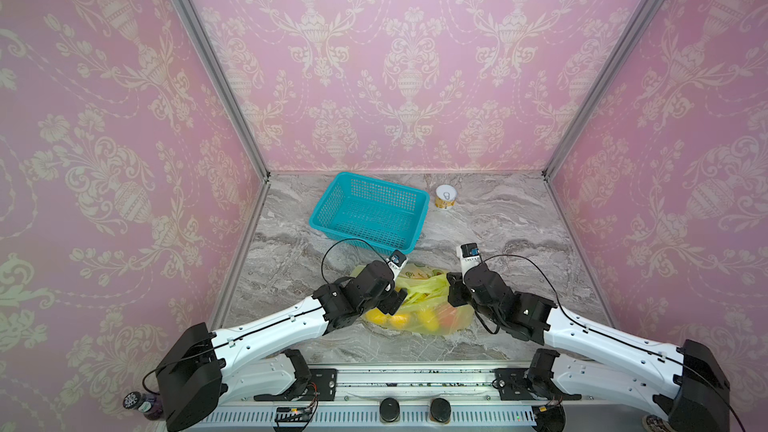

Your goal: Untie the knot of the plastic bag and take out the fruit

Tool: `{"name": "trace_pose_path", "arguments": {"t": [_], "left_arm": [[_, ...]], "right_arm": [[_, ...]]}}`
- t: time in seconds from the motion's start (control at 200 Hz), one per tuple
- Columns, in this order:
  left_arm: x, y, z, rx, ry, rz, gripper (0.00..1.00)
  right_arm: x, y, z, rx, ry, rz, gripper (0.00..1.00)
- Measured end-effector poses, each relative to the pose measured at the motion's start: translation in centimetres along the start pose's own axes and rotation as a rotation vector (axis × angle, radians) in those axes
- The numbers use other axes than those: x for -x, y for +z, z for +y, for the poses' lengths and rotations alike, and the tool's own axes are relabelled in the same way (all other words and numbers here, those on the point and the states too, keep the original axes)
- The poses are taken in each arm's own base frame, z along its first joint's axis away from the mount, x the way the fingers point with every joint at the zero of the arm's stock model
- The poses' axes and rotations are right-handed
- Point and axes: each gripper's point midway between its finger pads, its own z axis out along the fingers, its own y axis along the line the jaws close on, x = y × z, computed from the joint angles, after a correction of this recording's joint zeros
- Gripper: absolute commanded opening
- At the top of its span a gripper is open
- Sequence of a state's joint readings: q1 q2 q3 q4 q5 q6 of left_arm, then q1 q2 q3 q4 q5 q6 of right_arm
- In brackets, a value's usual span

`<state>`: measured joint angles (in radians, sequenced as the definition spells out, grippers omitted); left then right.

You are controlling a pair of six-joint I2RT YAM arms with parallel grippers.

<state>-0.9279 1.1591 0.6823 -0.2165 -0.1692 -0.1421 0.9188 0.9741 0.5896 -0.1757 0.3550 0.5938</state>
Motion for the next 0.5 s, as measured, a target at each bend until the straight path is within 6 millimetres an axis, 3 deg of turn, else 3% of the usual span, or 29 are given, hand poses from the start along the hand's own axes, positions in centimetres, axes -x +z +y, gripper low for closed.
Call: {"name": "trace_pose_path", "arguments": {"t": [0.245, 0.315, 0.36, 0.39, 0.5], "left_arm": [[-0.2, 1.1, -0.4, -0.008, 0.018, 0.023, 0.71], [-0.4, 1.3, -0.5, -0.015, 0.024, 0.031, 0.55], [-0.4, 1.3, -0.6, -0.021, 0.032, 0.033, 0.26], [-0.4, 1.3, -0.7, -0.024, 0.032, 0.035, 0.14], [0.7, 1.1, -0.7, -0.021, 0.029, 0.014, 0.00]], "right_arm": [[-0.1, -0.4, 0.9, 0.025, -0.023, -0.009, 0.00], [-0.1, -0.4, 1.0, 0.029, -0.032, -0.008, 0.00], [-0.2, -0.4, 1.1, 0.030, -0.036, -0.007, 0.00], [-0.2, -0.5, 1.1, 0.029, -0.037, -0.008, 0.00], [-0.1, -0.5, 1.0, 0.020, -0.041, -0.017, 0.00]]}}
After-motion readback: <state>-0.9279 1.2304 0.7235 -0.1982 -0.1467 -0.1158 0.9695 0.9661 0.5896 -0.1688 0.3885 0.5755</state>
